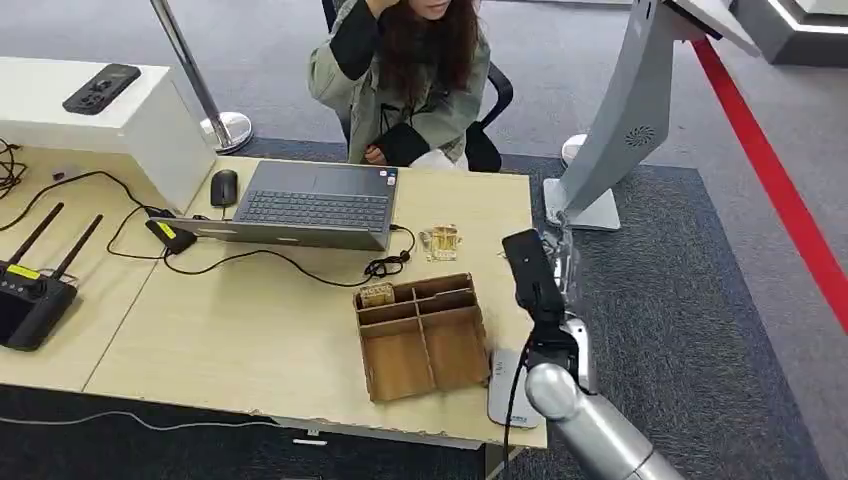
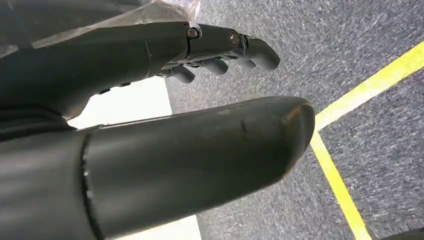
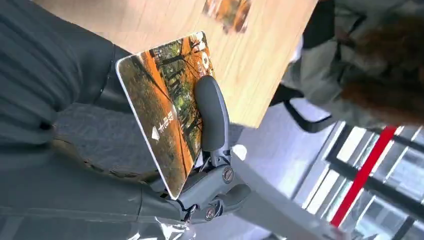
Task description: Pass the card to the sensor for recognition and then transmit it.
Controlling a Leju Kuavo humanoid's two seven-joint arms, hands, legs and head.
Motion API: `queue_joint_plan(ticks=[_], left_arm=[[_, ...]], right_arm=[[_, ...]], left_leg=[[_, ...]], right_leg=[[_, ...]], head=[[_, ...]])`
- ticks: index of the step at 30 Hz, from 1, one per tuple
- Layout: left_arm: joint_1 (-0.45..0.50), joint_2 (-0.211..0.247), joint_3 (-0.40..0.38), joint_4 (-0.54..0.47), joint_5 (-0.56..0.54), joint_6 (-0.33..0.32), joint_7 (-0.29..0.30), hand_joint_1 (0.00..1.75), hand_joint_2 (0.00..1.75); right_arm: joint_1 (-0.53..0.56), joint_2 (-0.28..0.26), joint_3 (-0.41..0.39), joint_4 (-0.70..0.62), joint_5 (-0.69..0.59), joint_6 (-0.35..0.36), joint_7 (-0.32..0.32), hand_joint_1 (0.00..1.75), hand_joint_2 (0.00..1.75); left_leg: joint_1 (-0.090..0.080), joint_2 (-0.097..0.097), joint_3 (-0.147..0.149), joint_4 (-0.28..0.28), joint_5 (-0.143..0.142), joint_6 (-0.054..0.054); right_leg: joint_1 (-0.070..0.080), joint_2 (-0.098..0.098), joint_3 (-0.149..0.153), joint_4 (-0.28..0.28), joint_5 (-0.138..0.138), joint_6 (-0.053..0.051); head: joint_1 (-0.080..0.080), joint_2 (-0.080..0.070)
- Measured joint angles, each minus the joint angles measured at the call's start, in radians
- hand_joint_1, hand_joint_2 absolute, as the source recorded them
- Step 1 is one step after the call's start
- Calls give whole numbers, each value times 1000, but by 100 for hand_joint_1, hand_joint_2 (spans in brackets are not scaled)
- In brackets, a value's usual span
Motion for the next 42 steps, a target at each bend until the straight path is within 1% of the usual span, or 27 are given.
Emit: queue_joint_plan(ticks=[2,3,6,9,13,17,23,30,35,42], left_arm=[[1,0,0,0,6,0,3,0,0],[2,0,0,0,10,4,3,0,0],[2,0,1,0,14,8,5,0,0],[2,-1,2,0,18,13,5,0,0],[2,-2,5,0,33,17,5,0,0],[2,-6,12,0,43,24,5,0,0],[2,-8,20,0,43,29,4,0,0],[2,-10,24,0,45,29,-1,0,0],[2,-10,27,0,45,30,-3,0,0],[2,-11,29,0,50,30,-5,0,0]], right_arm=[[48,-10,-35,-31,-35,0,-14,175,175],[93,-17,-67,-58,-69,0,-39,175,175],[150,-25,-106,-96,-88,0,-61,175,175],[186,-30,-139,-125,-70,0,-49,175,175],[254,-31,-149,-131,-3,0,-23,175,175],[294,-23,-143,-108,-61,0,-46,175,175],[302,-1,-105,-55,-113,0,-59,175,175],[291,22,-51,11,-102,0,-58,175,175],[285,32,-30,37,-98,0,-56,175,175],[282,43,-23,69,-86,0,-59,175,175]], left_leg=[[0,0,0,0,0,0],[0,0,0,0,0,0],[0,1,0,0,-1,0],[0,1,0,0,-1,0],[0,1,0,0,-1,0],[1,1,-1,0,-1,-1],[1,1,-1,0,-1,-1],[1,0,-1,0,-1,-1],[0,0,-1,0,-1,-1],[0,0,0,0,-1,-1]], right_leg=[[0,0,0,0,0,0],[0,0,0,0,0,0],[0,1,0,0,0,0],[0,1,0,0,0,0],[0,0,1,0,0,-1],[0,1,1,0,-1,-1],[0,1,1,0,-1,-1],[0,0,1,0,-1,-1],[0,0,1,0,-1,-1],[0,0,1,0,-1,-1]], head=[[0,0],[0,0],[0,0],[0,0],[0,0],[0,0],[0,0],[0,0],[0,0],[0,0]])
